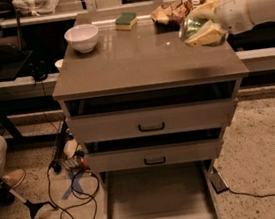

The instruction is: Pick green can from bottom drawer and place on counter

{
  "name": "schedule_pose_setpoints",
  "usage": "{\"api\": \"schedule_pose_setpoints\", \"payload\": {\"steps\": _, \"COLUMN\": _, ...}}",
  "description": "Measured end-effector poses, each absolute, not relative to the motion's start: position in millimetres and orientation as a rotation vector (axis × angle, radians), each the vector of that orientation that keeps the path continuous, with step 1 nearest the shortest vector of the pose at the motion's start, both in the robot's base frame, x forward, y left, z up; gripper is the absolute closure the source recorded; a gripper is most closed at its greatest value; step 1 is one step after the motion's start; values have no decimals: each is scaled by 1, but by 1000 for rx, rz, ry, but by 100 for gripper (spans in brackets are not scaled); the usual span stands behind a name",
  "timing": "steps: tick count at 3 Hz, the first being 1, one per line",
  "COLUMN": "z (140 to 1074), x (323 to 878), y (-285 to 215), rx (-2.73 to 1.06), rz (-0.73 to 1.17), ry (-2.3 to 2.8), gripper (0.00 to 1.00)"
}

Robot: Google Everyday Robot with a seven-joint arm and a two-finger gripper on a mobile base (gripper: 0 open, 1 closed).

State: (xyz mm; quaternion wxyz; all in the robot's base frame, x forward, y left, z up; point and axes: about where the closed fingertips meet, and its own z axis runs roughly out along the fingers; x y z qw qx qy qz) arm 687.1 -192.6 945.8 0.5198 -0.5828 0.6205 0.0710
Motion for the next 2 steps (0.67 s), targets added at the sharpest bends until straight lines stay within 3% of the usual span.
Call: {"api": "schedule_pose_setpoints", "payload": {"steps": 2, "z": 898, "x": 736, "y": -169, "rx": -1302, "rz": 258, "ry": 1665, "gripper": 100}}
